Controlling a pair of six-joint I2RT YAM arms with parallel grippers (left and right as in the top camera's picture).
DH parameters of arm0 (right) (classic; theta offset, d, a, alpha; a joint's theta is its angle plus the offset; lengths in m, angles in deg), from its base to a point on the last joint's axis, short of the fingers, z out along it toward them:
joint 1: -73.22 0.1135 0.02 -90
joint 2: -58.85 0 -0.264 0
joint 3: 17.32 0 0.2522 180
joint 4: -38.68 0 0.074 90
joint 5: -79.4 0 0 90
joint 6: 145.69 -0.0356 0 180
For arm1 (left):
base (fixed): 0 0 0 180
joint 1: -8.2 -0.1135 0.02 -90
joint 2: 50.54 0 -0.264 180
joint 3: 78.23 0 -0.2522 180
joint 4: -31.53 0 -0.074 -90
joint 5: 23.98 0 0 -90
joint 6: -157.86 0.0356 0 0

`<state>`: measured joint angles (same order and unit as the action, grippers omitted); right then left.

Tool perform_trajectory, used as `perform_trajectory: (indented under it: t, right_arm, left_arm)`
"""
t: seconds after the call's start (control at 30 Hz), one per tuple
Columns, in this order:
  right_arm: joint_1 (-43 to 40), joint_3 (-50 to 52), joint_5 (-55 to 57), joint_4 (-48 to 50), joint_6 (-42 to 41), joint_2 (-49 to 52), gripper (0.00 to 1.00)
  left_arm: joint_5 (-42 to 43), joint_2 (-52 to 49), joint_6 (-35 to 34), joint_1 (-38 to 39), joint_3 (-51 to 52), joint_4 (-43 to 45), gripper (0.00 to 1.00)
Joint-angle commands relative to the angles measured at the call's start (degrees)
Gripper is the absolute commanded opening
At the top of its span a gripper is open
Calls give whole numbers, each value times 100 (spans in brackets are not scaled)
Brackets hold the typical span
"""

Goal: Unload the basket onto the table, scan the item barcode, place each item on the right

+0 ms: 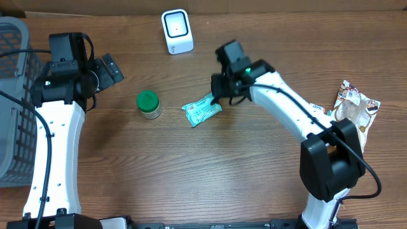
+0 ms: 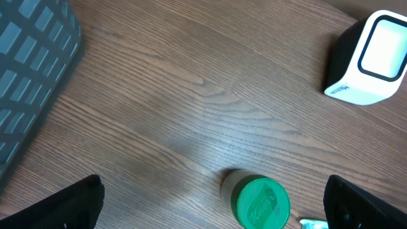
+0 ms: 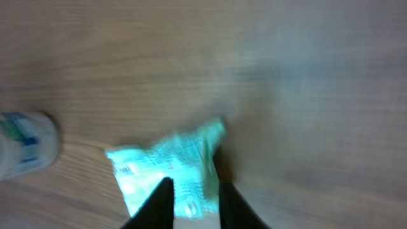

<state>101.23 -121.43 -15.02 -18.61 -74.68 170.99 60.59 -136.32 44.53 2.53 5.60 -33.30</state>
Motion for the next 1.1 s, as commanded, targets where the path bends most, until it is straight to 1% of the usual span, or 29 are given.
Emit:
perform_trajectory:
  t: [0.0, 0.13, 0.37, 0.6, 0.77, 0.83, 0.97, 1.03, 1.07]
  right_arm:
    - [153, -92, -382, 72, 417, 44, 9]
    - [378, -59, -378, 81, 568, 319, 5]
    - [656, -35, -466, 37, 605, 970, 4]
    - [680, -35, -468, 76, 599, 1340, 6]
    - [675, -35, -468, 76, 599, 1596, 11]
    - [675, -37, -466, 83, 599, 1593, 18]
    - [675, -37, -468, 101, 599, 1593, 44]
    - [678, -37, -470, 103, 603, 1593, 55]
    - [678, -37, -470, 103, 603, 1593, 58]
  left_arm:
    - [-74, -48, 151, -20, 4, 15, 100]
    - [-72, -48, 151, -20, 4, 15, 100]
    - [-74, -48, 151, -20, 4, 15, 99]
    - [-72, -48, 151, -20, 4, 15, 100]
    - [-74, -48, 151, -20, 4, 15, 99]
    - [-74, -48, 151, -20, 4, 15, 100]
    - [-72, -48, 151, -20, 4, 15, 99]
    - [-74, -48, 151, -20, 4, 15, 99]
    - [-72, -48, 151, -20, 4, 15, 100]
